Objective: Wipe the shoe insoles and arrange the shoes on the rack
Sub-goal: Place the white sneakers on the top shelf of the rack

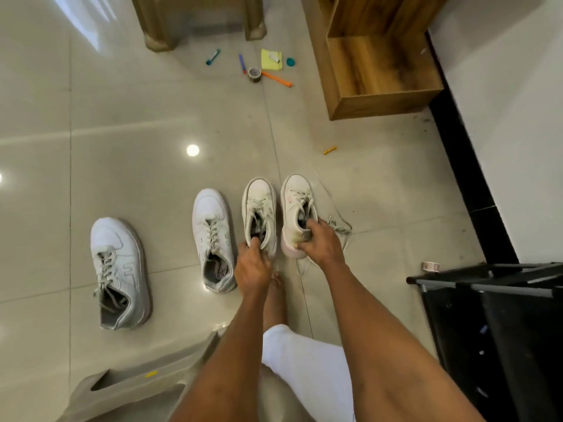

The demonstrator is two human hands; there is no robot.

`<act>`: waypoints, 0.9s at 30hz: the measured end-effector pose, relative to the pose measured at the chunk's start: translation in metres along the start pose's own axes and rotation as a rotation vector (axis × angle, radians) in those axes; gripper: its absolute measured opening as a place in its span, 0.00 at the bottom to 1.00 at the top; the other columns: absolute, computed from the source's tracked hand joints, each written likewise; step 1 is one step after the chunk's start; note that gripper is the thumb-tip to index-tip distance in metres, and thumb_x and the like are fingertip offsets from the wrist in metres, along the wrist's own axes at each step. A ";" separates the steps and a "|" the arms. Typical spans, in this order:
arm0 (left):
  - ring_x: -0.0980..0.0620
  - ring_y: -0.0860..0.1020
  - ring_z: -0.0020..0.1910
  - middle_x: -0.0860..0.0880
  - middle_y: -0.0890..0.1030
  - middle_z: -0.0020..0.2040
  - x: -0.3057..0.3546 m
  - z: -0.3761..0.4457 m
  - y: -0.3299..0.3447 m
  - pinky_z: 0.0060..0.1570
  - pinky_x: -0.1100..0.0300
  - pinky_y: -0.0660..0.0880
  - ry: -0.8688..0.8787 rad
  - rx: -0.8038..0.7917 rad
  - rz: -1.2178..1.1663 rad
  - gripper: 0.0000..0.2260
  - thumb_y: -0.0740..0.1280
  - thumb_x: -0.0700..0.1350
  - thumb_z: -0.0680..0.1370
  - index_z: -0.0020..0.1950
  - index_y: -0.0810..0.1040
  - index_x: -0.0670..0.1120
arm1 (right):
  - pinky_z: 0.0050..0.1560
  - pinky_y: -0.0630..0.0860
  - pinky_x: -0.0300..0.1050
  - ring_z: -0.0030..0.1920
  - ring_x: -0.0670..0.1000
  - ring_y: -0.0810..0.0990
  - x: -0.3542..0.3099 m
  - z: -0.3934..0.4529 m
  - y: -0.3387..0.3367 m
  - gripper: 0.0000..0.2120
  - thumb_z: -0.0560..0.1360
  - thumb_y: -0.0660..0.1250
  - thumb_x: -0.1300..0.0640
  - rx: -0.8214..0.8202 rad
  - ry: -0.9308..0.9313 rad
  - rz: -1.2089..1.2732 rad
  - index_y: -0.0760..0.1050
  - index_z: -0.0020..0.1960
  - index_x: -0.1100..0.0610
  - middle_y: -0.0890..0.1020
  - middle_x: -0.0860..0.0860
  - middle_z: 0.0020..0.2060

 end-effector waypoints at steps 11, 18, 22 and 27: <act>0.41 0.76 0.46 0.41 0.76 0.51 0.115 -0.044 0.006 0.41 0.57 0.68 0.345 -0.111 -0.118 0.07 0.66 0.41 0.76 0.53 0.76 0.40 | 0.49 0.68 0.43 0.55 0.58 0.74 0.071 -0.070 -0.135 0.19 0.68 0.71 0.57 0.149 0.145 0.004 0.73 0.58 0.57 0.74 0.57 0.54; 0.42 0.77 0.44 0.42 0.78 0.50 0.198 -0.084 0.056 0.40 0.52 0.76 0.567 -0.213 0.002 0.08 0.66 0.42 0.76 0.53 0.75 0.40 | 0.55 0.72 0.49 0.54 0.59 0.76 0.173 -0.114 -0.166 0.24 0.68 0.73 0.55 0.261 0.311 0.128 0.72 0.62 0.55 0.75 0.57 0.54; 0.42 0.77 0.46 0.44 0.78 0.52 0.237 -0.117 0.037 0.39 0.54 0.73 0.643 -0.233 0.077 0.09 0.65 0.43 0.76 0.54 0.75 0.41 | 0.54 0.71 0.48 0.53 0.59 0.76 0.177 -0.154 -0.179 0.20 0.68 0.73 0.55 0.321 0.404 0.255 0.74 0.58 0.57 0.75 0.57 0.53; 0.41 0.77 0.45 0.43 0.77 0.53 0.257 -0.154 -0.008 0.38 0.58 0.66 0.752 -0.226 0.095 0.10 0.65 0.42 0.76 0.56 0.75 0.40 | 0.49 0.71 0.44 0.51 0.55 0.77 0.145 -0.200 -0.202 0.18 0.67 0.73 0.53 0.372 0.430 0.295 0.73 0.54 0.56 0.77 0.54 0.52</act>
Point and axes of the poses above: each hand's wrist, its own z-axis towards the middle knuckle, its own y-axis out of the palm, x = y × z, the point moved 7 cm from there along z, towards the middle knuckle
